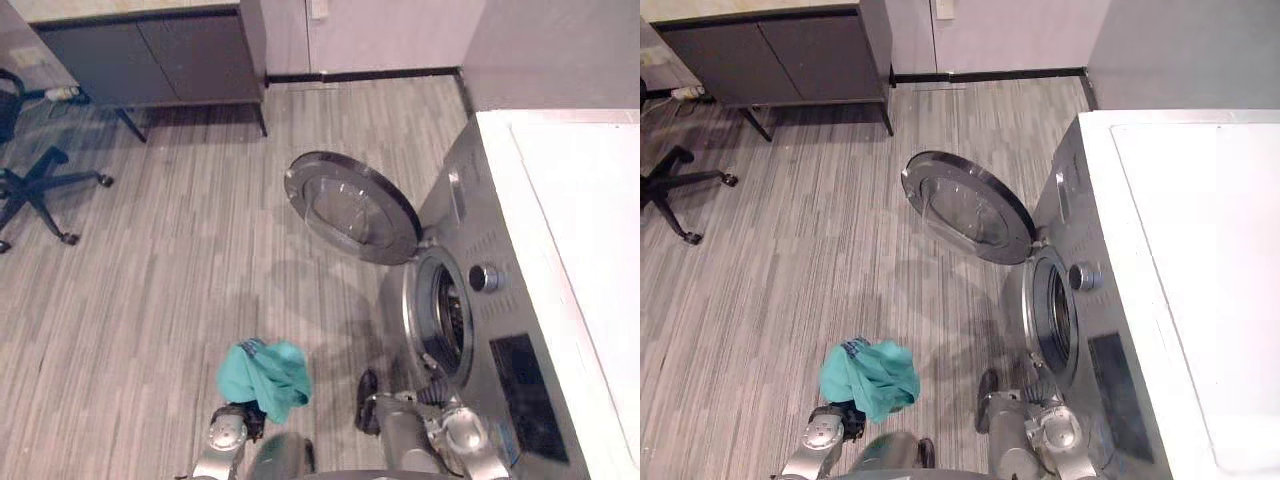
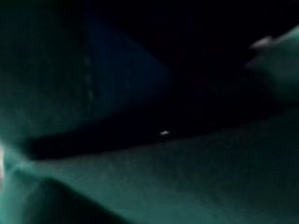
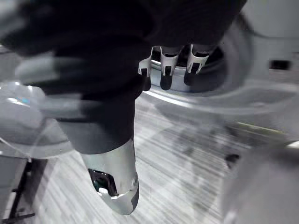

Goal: Pick up the laundry basket with both hands and put the clothes into the washing machine.

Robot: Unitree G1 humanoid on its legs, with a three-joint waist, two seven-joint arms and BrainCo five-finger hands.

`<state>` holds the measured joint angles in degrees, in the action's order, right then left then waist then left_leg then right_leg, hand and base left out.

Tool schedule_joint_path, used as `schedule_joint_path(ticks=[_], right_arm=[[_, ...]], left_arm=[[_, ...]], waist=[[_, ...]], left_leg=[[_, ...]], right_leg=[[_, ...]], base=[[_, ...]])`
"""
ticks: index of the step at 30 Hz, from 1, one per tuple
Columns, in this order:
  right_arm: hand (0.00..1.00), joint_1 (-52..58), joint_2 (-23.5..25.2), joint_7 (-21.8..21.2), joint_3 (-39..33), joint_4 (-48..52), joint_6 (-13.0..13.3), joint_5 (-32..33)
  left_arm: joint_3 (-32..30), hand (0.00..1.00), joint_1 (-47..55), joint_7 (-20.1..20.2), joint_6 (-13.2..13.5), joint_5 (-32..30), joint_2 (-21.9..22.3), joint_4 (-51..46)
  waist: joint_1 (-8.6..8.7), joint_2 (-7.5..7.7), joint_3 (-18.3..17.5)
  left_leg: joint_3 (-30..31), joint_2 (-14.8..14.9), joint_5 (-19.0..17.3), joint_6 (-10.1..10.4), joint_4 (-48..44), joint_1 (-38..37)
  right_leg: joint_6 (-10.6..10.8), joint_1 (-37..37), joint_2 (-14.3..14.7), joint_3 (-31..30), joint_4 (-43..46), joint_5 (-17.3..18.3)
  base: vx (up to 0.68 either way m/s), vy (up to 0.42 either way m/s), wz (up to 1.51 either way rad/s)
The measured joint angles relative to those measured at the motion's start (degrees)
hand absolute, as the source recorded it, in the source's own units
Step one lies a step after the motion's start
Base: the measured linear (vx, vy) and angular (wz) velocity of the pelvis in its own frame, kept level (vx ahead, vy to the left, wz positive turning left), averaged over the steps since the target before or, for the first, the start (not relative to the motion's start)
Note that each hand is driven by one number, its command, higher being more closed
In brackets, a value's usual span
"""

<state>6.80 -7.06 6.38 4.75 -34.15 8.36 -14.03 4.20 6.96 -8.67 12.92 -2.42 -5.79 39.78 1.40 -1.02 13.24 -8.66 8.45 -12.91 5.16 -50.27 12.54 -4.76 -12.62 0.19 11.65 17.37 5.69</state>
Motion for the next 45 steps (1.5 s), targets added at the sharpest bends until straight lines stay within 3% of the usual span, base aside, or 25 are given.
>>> schedule_joint_path(ticks=[2, 4, 7, 9, 10, 11, 12, 13, 14, 16, 18, 19, 21, 23, 25, 29, 31, 33, 35, 37, 39, 43, 44, 45], right_arm=[[0.00, 0.12, 0.63, 0.92, -0.15, 1.67, 0.13, 0.59], [0.00, -0.55, 1.71, 1.18, -0.39, 1.47, 0.20, 0.50], [0.00, -2.87, 2.19, 1.23, -0.40, -0.72, -0.14, 0.43], [0.00, -3.21, 1.92, 1.20, -0.29, -0.73, -0.09, 0.36], [0.00, -2.86, 1.15, 1.19, -0.18, -0.50, -0.06, 0.25], [0.00, -2.91, 1.33, 1.22, -0.36, -1.00, -0.13, -0.05], [0.00, -2.66, 1.75, 1.31, -0.45, -0.84, -0.15, -0.07], [0.00, -1.92, 2.33, 1.14, -0.28, -0.81, -0.15, -0.10], [0.00, -1.37, 2.76, 1.13, 0.06, -0.73, -0.14, -0.12], [0.00, -1.63, 2.81, 1.10, 1.18, -0.76, -0.12, -0.13], [0.00, -2.81, 2.64, 1.08, 2.20, -1.29, -0.13, -0.13], [0.00, -3.43, 2.60, 1.12, 2.39, -1.61, -0.15, -0.13], [0.00, -4.20, 1.89, 1.09, 3.02, -3.40, -0.17, -0.16], [0.00, -4.00, 1.46, 1.09, 3.01, -4.72, -0.17, -0.37], [0.00, -4.15, 0.29, 1.18, 2.95, -6.11, -0.18, -1.37], [0.00, -3.67, -1.18, 1.23, 1.68, -7.74, -0.43, -2.06], [0.00, -3.49, -1.59, 1.32, 1.33, -7.82, -0.96, -1.79], [0.00, -4.06, -1.86, 1.55, 1.33, -8.58, -1.09, -1.16], [0.00, -4.73, -2.37, 2.44, 0.91, -8.65, -1.05, 0.21], [0.00, -4.79, -2.47, 2.63, -0.68, -8.61, -0.98, 0.57], [0.00, -4.71, -2.12, 3.55, -0.98, -7.29, -1.03, 1.29], [0.00, -4.66, -0.75, 4.12, -2.43, -1.44, -1.01, 3.08], [0.00, -5.17, -0.06, 5.03, -2.68, 0.80, -1.07, 4.05], [0.00, -5.59, 0.07, 5.13, -2.66, 1.58, -1.13, 4.65]], left_arm=[[1.20, 1.00, -0.41, 0.72, -0.14, -0.01, 0.99, -1.38], [2.03, 1.00, -1.38, 1.05, 0.19, 0.00, 1.72, -3.33], [2.41, 1.00, -3.96, 0.97, 0.49, 0.00, 1.85, -3.65], [2.44, 1.00, -4.33, 0.93, 0.96, 0.00, 2.09, -3.68], [2.51, 1.00, -4.09, 0.93, 1.13, 0.02, 2.68, -3.67], [2.61, 1.00, -4.85, 0.95, 1.05, 0.03, 2.80, -3.12], [2.71, 1.00, -5.39, 0.96, 1.03, 0.03, 2.28, -3.14], [2.88, 1.00, -5.94, 0.95, 1.13, 0.07, 1.17, -3.36], [2.93, 1.00, -5.67, 0.95, 1.11, 0.07, 0.36, -3.37], [2.90, 1.00, -5.43, 0.91, 1.09, 0.07, -0.79, -3.37], [2.83, 1.00, -5.70, 0.90, 1.06, 0.08, -1.67, -3.37], [2.76, 1.00, -5.71, 0.90, 0.98, 0.10, -1.95, -3.54], [2.38, 1.00, -5.56, 0.90, 0.66, 0.12, -1.85, -4.52], [1.76, 1.00, -4.93, 0.93, 0.67, 0.14, -1.83, -5.63], [0.50, 1.00, -4.20, 0.98, 0.65, 0.18, -0.95, -5.77], [0.02, 1.00, -2.48, 1.02, 0.32, 0.27, -0.02, -5.43], [-0.08, 1.00, -2.32, 1.00, -0.27, 0.76, 0.00, -5.33], [-0.44, 1.00, -2.37, 0.79, -0.37, 2.09, -0.07, -5.27], [-0.31, 1.00, -2.92, 0.60, -0.44, 3.07, 0.52, -5.27], [-0.14, 1.00, -4.58, -0.13, -0.42, 3.77, 0.51, -5.32], [-0.14, 1.00, -7.71, -0.59, -0.41, 5.16, 0.33, -5.63], [-0.08, 1.00, -9.12, -1.59, -0.30, 9.66, 0.47, -10.07], [0.01, 1.00, -10.22, -1.85, -0.12, 10.97, 0.53, -11.31], [-0.03, 1.00, -10.93, -2.11, -0.09, 11.53, 0.80, -11.41]], waist=[[-0.68, 0.81, 0.22], [-0.88, 0.80, 0.22], [-1.08, 1.10, 0.41], [-1.17, 0.59, 0.30], [-1.33, -1.33, -0.27], [-1.20, -1.39, -0.13], [-0.82, -0.37, -0.03], [-0.82, 1.60, -0.19], [-1.00, 2.36, -0.53], [-1.21, 2.64, -0.54], [-1.40, 2.65, -0.54], [-1.39, 2.62, -0.52], [-1.54, 2.75, -0.42], [-2.15, 2.84, -0.39], [-1.91, 1.84, -0.60], [-2.18, 1.78, -1.21], [-2.12, 1.54, -1.06], [-2.26, 1.41, -0.90], [-2.13, 0.47, -0.43], [-1.99, -0.36, -0.26], [-1.99, 0.67, 1.53], [-1.93, 0.99, 5.34], [-2.15, 1.58, 6.04], [-2.13, 1.62, 6.41]], left_leg=[[-1.33, 0.67, -1.04, -1.63, 1.22, 1.42], [-0.34, 0.10, -1.16, -1.82, 7.91, 3.83], [9.53, -3.70, -0.61, -0.97, 22.15, 5.66], [15.63, -4.41, 3.02, 2.03, 31.48, 4.54], [17.76, -2.45, 11.92, 2.96, 35.64, 3.97], [17.03, -1.71, 9.40, 1.54, 34.46, 3.56], [15.74, -2.21, 9.42, 1.56, 34.55, 3.49], [12.23, -3.02, 9.27, 1.29, 36.02, 2.42], [9.19, -3.48, 9.01, 0.85, 36.53, 1.71], [3.77, -3.57, 7.73, -1.29, 36.30, 0.55], [0.00, -3.07, 7.37, -2.13, 36.14, 0.80], [-2.68, -2.42, 7.23, -3.08, 36.14, 0.99], [-7.56, -1.76, 6.19, -4.61, 35.00, -0.17], [-9.92, -0.88, 4.75, -3.68, 33.53, -1.49], [-9.66, -0.26, 3.99, -2.76, 33.32, -2.08], [-10.27, 1.90, 3.56, -1.29, 36.12, -3.31], [-10.27, 2.77, 3.45, -0.51, 33.22, -3.31], [-6.33, 2.98, 3.39, -0.54, 27.85, -2.26], [-0.55, 1.96, 1.96, -0.61, 24.44, -1.06], [0.97, 1.71, 1.08, -0.27, 24.09, -1.61], [0.67, 1.13, 0.18, -0.18, 20.33, 0.87], [0.36, 3.27, -6.66, -0.91, 5.65, 7.74], [-0.18, 4.62, -11.38, -1.39, -0.11, 11.62], [-0.68, 5.11, -13.58, -1.40, -1.93, 12.84]], right_leg=[[-0.23, 3.85, 0.57, -3.12, -1.80, 0.15], [-0.21, 4.97, 0.66, -6.38, -2.75, 0.14], [0.75, 5.09, 0.69, -14.68, -2.80, 0.30], [3.76, 5.33, 1.26, -19.71, -2.69, 1.30], [5.50, 5.42, 3.21, -22.84, -2.69, 2.26], [7.48, 5.27, 3.65, -25.60, -2.60, 3.42], [7.72, 4.92, 2.79, -26.67, -2.58, 3.34], [8.84, 3.96, 1.49, -29.41, -2.75, 3.09], [10.24, 3.21, 0.48, -31.89, -3.66, 2.23], [12.41, 2.21, -0.34, -35.14, -4.76, 0.73], [12.73, -0.30, -1.12, -32.14, -4.48, -1.25], [11.35, -1.98, -2.39, -25.36, -4.12, -2.04], [6.57, -5.32, -8.35, -3.84, 6.93, 2.91], [7.11, -4.03, -10.14, 2.43, 7.65, 5.13], [6.84, -3.12, -7.94, 2.10, 5.64, 4.75], [5.28, -2.71, -4.14, 0.96, 0.61, 3.33], [4.84, -3.22, -3.69, -0.01, 2.23, 2.29], [4.57, -3.59, -3.09, -1.81, 4.36, 2.15], [4.53, -2.99, -2.86, -3.91, 5.44, 2.10], [4.73, -4.88, -2.80, -3.97, 8.42, 2.30], [5.38, -8.55, -4.30, -3.95, 13.57, 3.07], [5.26, -15.40, -4.41, -4.34, 24.96, 6.38], [5.16, -20.23, -4.29, -5.45, 30.29, 9.75], [5.31, -22.09, -4.18, -5.72, 32.33, 10.92]], base=[[0.52, -0.102, -0.88], [0.38, -0.007, -1.02], [0.26, 0.148, -1.38], [0.22, 0.235, -1.56], [0.25, 0.452, -1.67], [0.20, 0.394, -1.49], [0.13, 0.431, -1.17], [0.00, 0.263, -1.01], [-0.01, 0.366, -1.28], [-0.06, 0.227, -1.35], [-0.08, 0.112, -1.13], [-0.10, 0.034, -1.03], [-0.12, -0.010, -1.02], [-0.09, -0.102, -0.78], [-0.05, -0.079, -0.60], [0.00, -0.096, -0.58], [0.11, -0.092, -0.51], [0.13, -0.063, -0.59], [0.08, -0.005, -0.53], [0.00, 0.064, -0.34], [-0.08, 0.054, -0.17], [-0.18, 0.049, -0.33], [-0.18, 0.013, -0.38], [-0.32, 0.025, -0.55]])
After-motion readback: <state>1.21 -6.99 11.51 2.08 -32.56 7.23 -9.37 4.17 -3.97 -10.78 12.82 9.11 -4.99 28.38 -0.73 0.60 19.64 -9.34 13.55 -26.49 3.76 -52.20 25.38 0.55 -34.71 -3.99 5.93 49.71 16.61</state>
